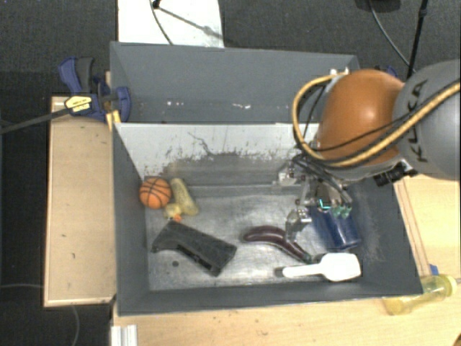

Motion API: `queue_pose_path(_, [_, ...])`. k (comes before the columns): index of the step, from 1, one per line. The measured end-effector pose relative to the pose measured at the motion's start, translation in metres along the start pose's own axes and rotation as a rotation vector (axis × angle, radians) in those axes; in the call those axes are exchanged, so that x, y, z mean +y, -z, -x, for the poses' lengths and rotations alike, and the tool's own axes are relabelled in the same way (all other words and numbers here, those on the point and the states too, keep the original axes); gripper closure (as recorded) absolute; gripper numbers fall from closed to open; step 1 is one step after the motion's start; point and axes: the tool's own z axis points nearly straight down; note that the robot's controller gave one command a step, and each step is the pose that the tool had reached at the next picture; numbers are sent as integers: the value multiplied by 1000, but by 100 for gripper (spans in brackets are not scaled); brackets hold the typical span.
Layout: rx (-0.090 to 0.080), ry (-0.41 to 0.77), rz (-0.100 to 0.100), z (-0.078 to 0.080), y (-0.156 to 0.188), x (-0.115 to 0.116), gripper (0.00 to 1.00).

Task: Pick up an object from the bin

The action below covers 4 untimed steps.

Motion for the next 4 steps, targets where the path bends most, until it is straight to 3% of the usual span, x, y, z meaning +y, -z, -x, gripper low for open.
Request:
queue_pose_path(1, [-7, -5, 0, -1, -53, -3, 0])
queue_pose_path(2, [-20, 23, 0, 9, -116, -12, 100])
queue_pose_path(3, [-20, 22, 0, 9, -116, -12, 100])
queue_pose_path(4, [0, 85, -1, -13, 20, -57, 100])
